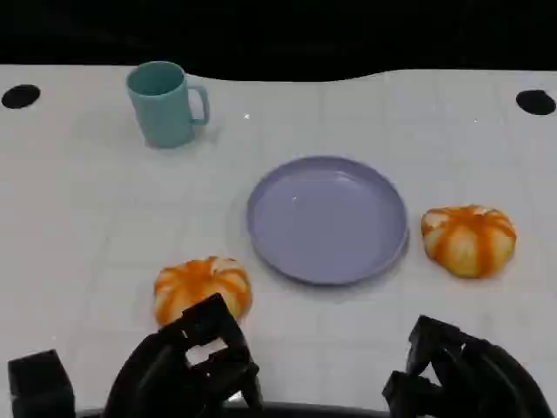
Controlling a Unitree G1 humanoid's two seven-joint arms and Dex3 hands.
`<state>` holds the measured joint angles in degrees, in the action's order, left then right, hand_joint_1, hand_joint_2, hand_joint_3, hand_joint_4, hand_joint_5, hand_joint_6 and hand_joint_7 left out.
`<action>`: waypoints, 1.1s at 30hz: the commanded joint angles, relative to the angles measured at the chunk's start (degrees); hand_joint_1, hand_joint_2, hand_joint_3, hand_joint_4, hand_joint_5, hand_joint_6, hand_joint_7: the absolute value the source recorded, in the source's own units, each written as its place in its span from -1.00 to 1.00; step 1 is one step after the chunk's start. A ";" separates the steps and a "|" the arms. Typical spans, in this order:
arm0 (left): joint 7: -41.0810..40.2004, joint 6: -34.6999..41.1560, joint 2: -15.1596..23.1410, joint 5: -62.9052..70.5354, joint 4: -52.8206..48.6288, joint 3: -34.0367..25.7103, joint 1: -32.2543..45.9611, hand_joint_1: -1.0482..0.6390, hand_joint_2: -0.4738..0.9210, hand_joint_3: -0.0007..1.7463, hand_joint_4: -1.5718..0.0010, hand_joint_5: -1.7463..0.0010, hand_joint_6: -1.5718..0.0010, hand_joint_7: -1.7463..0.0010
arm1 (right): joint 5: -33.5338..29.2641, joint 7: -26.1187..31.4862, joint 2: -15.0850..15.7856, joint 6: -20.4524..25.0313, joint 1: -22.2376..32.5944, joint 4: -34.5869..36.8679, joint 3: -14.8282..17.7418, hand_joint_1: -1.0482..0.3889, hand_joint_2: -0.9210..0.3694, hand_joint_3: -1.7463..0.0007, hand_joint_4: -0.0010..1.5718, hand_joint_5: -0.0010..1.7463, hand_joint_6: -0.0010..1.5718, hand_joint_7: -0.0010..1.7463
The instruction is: Grasp the bread from the table and place it into the plate.
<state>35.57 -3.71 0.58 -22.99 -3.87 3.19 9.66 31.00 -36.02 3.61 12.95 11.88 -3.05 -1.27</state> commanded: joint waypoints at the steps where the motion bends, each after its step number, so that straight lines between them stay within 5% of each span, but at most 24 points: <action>1: -0.14 -0.17 0.44 -0.01 -0.27 -0.51 -0.45 -0.40 1.00 -0.86 0.18 -1.00 0.41 -0.92 | -0.10 0.42 0.53 0.39 -0.28 -0.09 0.55 -0.57 -1.00 0.75 0.10 0.85 -0.05 0.60; 17: -0.63 -0.54 0.36 0.61 -0.09 -0.56 -0.34 -0.41 1.00 -0.87 0.17 -1.00 0.40 -0.92 | -0.38 -0.17 0.53 -0.16 -0.08 -0.04 0.15 -0.55 -1.00 0.73 0.09 0.85 -0.06 0.58; 26: -8.96 -7.28 -0.29 8.23 3.92 -0.90 0.38 -0.46 1.00 -0.84 0.35 -1.00 0.49 -0.80 | -0.52 1.09 0.01 0.42 0.09 -0.74 -0.43 -0.56 -1.00 0.74 0.10 0.85 -0.06 0.58; 30: -12.74 -12.49 0.79 13.69 5.56 -1.42 -0.29 -0.39 1.00 -0.82 0.51 -1.00 0.57 -0.55 | -0.45 1.79 -0.09 1.16 0.34 -1.65 -0.70 -0.56 -1.00 0.75 0.11 0.85 -0.04 0.57; 33: -15.67 -13.11 2.77 18.82 7.86 -1.61 -0.55 -0.42 1.00 -0.82 0.48 -0.66 0.48 -0.01 | -0.75 1.44 0.07 0.74 0.39 -1.77 -0.98 -0.56 -1.00 0.73 0.10 0.85 -0.04 0.58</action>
<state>22.12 -16.09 1.12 -7.44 1.55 2.38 9.51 30.77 -34.68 3.12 13.79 11.88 -3.83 -2.21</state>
